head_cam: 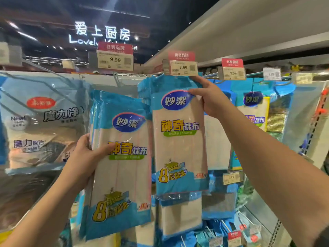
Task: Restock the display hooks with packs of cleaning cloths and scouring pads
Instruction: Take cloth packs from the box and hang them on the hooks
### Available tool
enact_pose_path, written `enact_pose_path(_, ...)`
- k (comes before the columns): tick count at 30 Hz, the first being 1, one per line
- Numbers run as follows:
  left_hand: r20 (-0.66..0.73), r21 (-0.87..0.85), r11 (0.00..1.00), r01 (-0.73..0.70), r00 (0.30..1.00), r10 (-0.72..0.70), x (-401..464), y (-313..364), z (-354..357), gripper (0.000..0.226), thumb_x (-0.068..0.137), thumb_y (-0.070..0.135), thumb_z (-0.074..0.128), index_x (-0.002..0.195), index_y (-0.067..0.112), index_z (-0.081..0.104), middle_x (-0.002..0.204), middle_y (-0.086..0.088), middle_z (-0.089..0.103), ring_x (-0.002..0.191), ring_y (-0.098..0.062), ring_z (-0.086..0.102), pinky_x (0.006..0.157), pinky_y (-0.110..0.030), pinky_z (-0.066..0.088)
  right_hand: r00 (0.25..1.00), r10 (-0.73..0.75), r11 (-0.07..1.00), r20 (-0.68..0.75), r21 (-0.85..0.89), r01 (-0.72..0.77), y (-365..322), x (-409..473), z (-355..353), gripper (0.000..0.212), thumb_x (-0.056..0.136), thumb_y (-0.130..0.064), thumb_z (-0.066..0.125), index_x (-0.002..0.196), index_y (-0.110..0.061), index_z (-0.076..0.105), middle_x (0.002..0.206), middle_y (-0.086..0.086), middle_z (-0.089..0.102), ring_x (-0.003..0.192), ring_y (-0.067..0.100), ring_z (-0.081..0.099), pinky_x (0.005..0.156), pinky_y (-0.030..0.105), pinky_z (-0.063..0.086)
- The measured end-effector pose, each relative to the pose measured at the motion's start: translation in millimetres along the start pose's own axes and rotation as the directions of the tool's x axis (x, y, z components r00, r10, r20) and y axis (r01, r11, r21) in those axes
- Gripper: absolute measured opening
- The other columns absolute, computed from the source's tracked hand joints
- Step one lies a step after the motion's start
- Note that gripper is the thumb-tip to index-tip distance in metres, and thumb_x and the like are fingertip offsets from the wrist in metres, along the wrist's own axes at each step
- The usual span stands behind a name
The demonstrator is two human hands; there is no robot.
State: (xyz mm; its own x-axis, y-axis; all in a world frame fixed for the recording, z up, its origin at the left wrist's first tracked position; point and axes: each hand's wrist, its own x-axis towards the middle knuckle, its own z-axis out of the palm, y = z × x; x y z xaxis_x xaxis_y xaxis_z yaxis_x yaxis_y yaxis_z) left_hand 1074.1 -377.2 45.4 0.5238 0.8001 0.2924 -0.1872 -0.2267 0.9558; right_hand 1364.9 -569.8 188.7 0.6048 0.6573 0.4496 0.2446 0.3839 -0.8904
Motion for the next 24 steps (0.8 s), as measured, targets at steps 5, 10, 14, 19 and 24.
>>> enact_pose_path(5,-0.017,0.037,0.999,-0.022,1.0,0.023,1.8,-0.6,-2.0,0.057,0.081,0.025,0.082,0.129,0.022,0.052,0.105,-0.005,0.074,0.076,-0.018,0.076,0.057,-0.033,0.06,0.997,0.054,0.993,-0.051,-0.103,-0.059,11.6,9.8,7.6,0.052,0.094,-0.001,0.062,0.14,-0.022,0.052,0.134,0.007,0.057,0.104,0.027,0.07,0.073,0.036,0.06)
enact_pose_path(10,-0.063,0.015,1.0,-0.023,0.998,0.024,5.8,-3.9,-6.0,0.058,0.082,0.022,0.081,0.13,0.02,0.049,0.107,-0.004,0.071,0.082,-0.021,0.074,0.055,-0.03,0.058,0.964,-0.211,0.78,-0.165,-0.622,0.064,33.2,12.8,26.4,0.058,0.096,-0.025,0.062,0.149,-0.03,0.04,0.139,0.005,0.04,0.109,0.011,0.054,0.096,0.024,0.049)
enact_pose_path(14,-0.089,-0.006,1.0,0.002,0.996,-0.003,9.1,-10.7,-15.9,0.056,0.081,0.023,0.081,0.128,0.018,0.05,0.11,-0.009,0.071,0.09,-0.027,0.073,0.068,-0.039,0.059,0.918,-0.308,0.771,-0.25,-0.631,0.087,79.9,-12.3,45.5,0.078,0.087,-0.036,0.073,0.152,-0.029,0.031,0.149,0.008,0.021,0.13,0.018,0.04,0.108,0.023,0.035)
enact_pose_path(19,-0.083,-0.031,0.999,0.032,0.996,-0.035,11.7,-13.9,-22.7,0.057,0.082,0.022,0.081,0.129,0.015,0.048,0.11,-0.009,0.07,0.09,-0.029,0.073,0.07,-0.042,0.06,0.916,-0.303,0.712,-0.263,-0.701,0.034,130.8,-23.5,61.9,0.1,0.076,-0.052,0.079,0.154,-0.041,0.017,0.156,0.008,0.013,0.144,0.032,0.022,0.116,0.048,0.031)
enact_pose_path(24,-0.075,-0.055,0.998,0.04,0.996,-0.044,16.4,-15.5,-32.4,0.057,0.083,0.023,0.08,0.13,0.014,0.049,0.111,-0.012,0.072,0.092,-0.031,0.074,0.071,-0.044,0.061,0.932,-0.244,0.61,-0.269,-0.79,-0.068,126.3,5.2,63.1,0.095,0.082,-0.049,0.075,0.157,-0.033,0.018,0.159,0.015,0.011,0.142,0.038,0.019,0.116,0.047,0.025)
